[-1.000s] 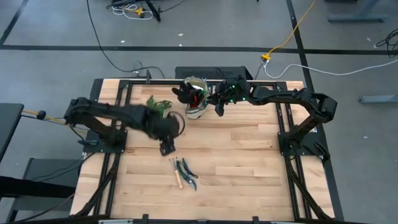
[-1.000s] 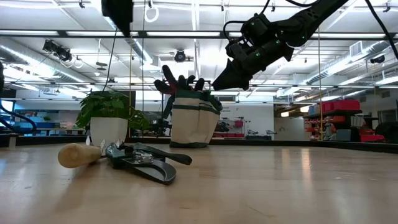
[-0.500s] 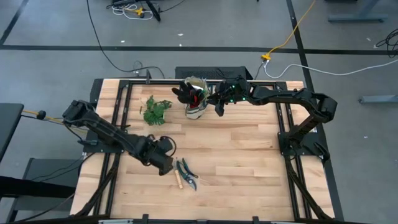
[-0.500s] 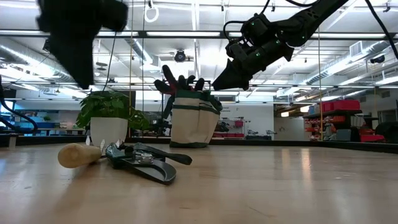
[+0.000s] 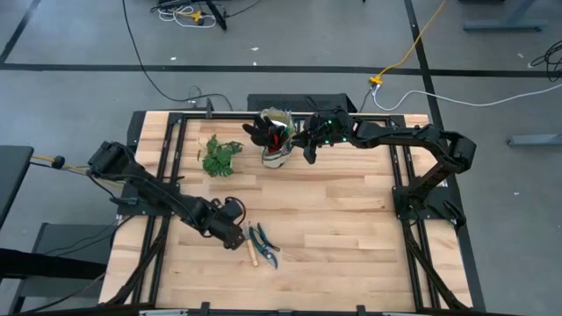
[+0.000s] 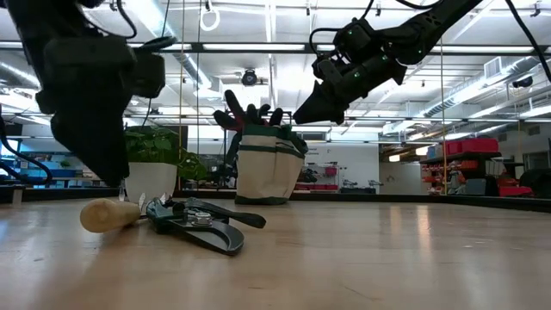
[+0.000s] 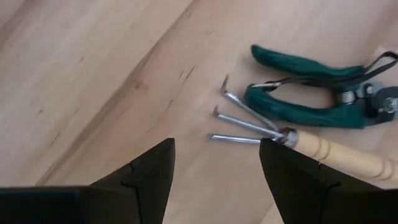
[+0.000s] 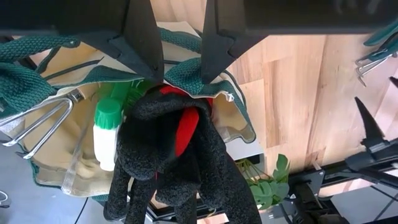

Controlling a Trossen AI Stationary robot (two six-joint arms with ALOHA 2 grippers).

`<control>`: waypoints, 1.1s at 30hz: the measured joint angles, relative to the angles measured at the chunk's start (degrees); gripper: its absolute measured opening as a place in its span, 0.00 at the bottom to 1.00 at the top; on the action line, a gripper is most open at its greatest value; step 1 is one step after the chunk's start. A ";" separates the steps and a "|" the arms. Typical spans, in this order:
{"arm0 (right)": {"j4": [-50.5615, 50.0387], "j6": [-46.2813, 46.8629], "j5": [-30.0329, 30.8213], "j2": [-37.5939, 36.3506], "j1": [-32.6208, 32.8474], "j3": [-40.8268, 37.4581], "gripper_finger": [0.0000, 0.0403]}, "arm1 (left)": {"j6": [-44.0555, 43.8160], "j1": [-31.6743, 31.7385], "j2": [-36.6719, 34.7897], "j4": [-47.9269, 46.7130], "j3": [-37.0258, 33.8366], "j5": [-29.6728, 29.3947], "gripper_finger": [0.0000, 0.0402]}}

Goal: Pick & Place Garden tools in Gardening bag
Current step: Put the brown hand rake into the white gardening bag

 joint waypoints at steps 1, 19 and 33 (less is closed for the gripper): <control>0.01 0.01 0.00 0.00 0.00 0.00 0.27 | -0.16 0.00 0.00 0.17 -0.50 -0.05 0.60; 0.05 -0.02 -0.01 0.00 -0.01 0.00 0.27 | -1.50 0.00 0.00 12.80 -8.49 -2.28 0.59; 0.27 0.00 0.00 0.00 0.00 0.00 0.27 | -1.50 0.00 0.07 13.81 -8.49 -3.35 0.38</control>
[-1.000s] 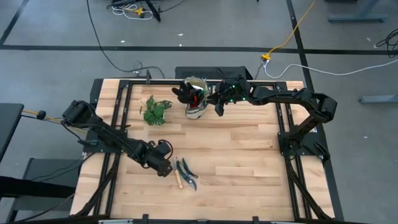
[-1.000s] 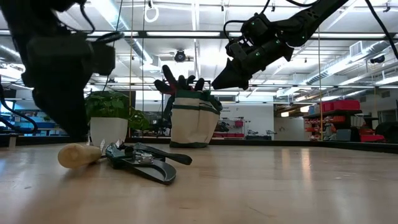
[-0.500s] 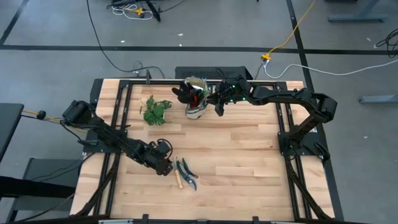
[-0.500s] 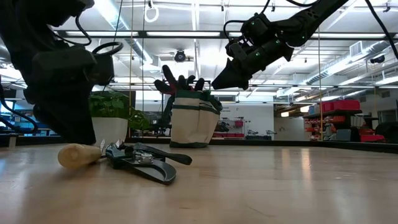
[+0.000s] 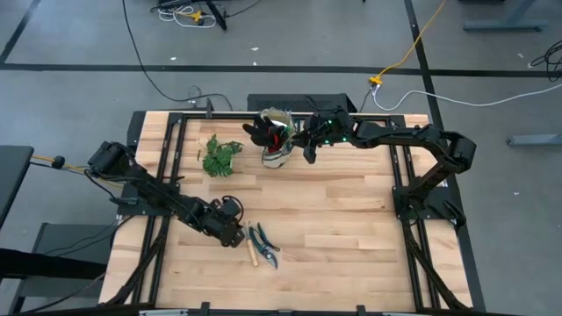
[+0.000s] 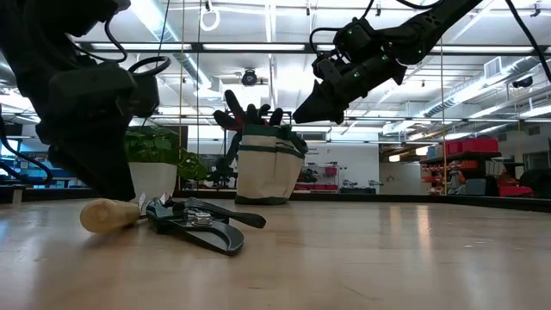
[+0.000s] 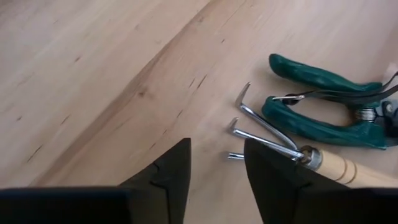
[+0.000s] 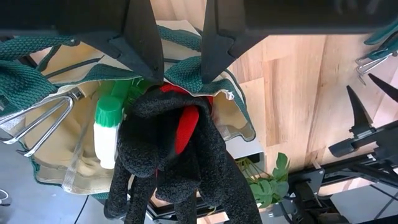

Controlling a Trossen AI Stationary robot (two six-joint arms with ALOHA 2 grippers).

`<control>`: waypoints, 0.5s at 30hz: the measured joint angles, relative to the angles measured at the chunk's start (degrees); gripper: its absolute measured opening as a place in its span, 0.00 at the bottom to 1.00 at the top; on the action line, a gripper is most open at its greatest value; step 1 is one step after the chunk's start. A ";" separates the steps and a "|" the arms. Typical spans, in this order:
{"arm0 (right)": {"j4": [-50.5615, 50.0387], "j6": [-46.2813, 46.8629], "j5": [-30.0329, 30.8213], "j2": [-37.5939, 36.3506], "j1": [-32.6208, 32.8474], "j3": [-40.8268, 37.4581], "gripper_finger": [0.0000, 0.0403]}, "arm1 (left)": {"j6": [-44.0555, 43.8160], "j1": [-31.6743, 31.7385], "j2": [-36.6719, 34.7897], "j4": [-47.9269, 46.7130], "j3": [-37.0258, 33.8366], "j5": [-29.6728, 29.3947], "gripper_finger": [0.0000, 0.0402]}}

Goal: Pick & Place Garden tools in Gardening bag
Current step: Put the brown hand rake into the white gardening bag

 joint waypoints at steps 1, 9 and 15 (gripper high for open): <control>0.02 -0.02 0.00 0.00 0.00 0.00 0.27 | 0.01 0.00 0.00 0.22 0.00 -0.01 0.37; 0.00 -0.02 0.00 0.00 -0.02 0.00 0.27 | 0.07 0.02 0.07 1.78 0.03 -0.79 0.23; -0.03 -0.01 0.00 0.00 -0.01 0.00 0.27 | 0.07 0.02 0.07 1.70 0.03 -0.24 0.09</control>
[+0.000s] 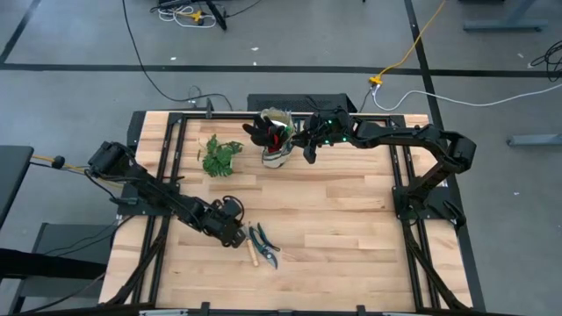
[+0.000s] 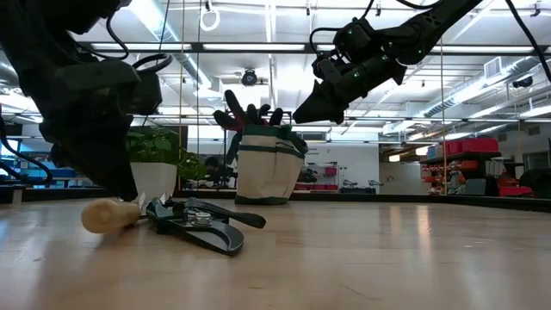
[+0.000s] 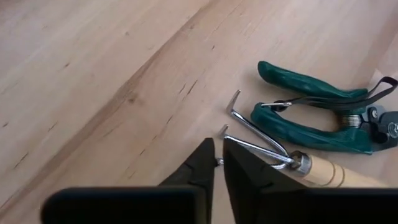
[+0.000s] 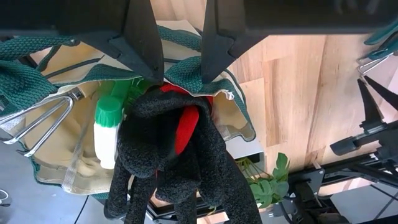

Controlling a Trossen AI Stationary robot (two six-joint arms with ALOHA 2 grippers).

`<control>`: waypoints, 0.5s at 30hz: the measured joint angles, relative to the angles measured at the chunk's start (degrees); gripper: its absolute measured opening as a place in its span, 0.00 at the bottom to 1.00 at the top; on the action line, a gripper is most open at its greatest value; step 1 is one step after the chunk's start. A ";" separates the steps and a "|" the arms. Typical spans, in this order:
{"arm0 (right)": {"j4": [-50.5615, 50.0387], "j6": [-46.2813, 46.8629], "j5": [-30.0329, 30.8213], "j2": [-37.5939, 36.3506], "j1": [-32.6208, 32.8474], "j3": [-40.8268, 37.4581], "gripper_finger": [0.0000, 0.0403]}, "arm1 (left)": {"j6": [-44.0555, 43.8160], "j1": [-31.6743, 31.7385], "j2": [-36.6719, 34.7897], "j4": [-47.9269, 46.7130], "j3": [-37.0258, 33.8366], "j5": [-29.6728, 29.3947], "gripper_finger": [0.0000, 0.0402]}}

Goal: Pick & Place Garden tools in Gardening bag
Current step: Put the brown hand rake into the white gardening bag

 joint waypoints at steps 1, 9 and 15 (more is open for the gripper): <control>0.00 0.01 0.00 0.00 0.01 0.00 0.27 | 0.02 0.00 0.00 -0.02 -0.01 0.26 0.07; 0.00 -0.01 0.00 0.00 -0.01 0.00 0.27 | 0.63 0.04 0.00 -0.13 0.01 0.69 0.02; 0.00 0.01 0.00 0.00 0.01 0.00 0.27 | 0.42 0.04 0.01 -0.17 0.01 0.57 0.01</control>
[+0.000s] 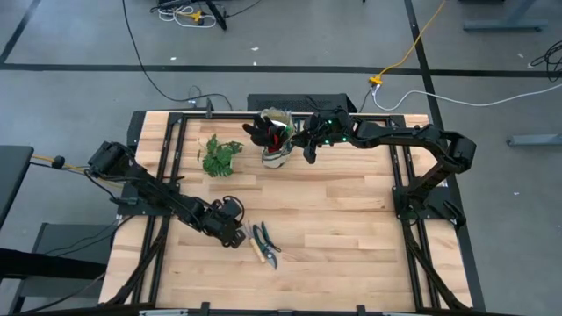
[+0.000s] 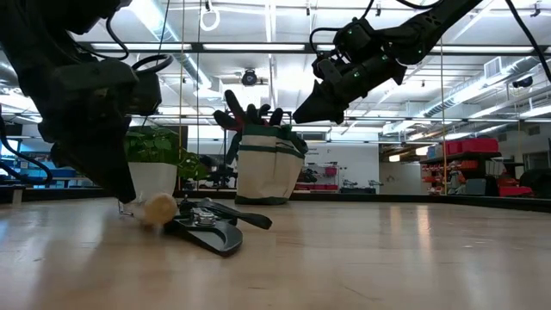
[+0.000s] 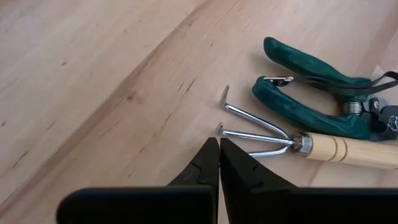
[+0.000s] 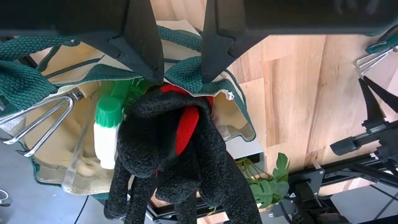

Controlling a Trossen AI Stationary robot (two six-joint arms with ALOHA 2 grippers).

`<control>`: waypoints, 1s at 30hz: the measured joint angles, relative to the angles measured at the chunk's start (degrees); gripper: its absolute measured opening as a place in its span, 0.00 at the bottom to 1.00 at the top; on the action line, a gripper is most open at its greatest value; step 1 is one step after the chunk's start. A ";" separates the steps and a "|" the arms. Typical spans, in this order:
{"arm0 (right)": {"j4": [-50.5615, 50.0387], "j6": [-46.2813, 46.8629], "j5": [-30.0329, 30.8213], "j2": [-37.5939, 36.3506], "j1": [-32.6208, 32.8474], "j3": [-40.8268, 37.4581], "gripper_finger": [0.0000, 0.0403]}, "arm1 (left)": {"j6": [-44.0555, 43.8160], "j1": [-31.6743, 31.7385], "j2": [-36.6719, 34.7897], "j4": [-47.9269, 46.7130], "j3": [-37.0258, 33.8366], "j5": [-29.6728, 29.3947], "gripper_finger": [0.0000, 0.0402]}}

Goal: Pick & Place Garden tools in Gardening bag
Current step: Put the brown hand rake into the white gardening bag

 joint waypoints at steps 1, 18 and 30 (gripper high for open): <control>0.00 0.00 0.00 0.00 0.00 0.00 0.27 | -0.03 0.00 -0.05 -0.01 0.00 0.17 0.01; -0.06 0.07 0.00 0.00 -0.02 0.00 0.27 | 0.71 0.11 -3.30 -8.40 3.14 -3.02 0.01; 0.45 0.51 0.00 0.00 0.00 0.00 0.27 | 10.01 0.39 -4.76 -34.36 19.19 -16.53 0.01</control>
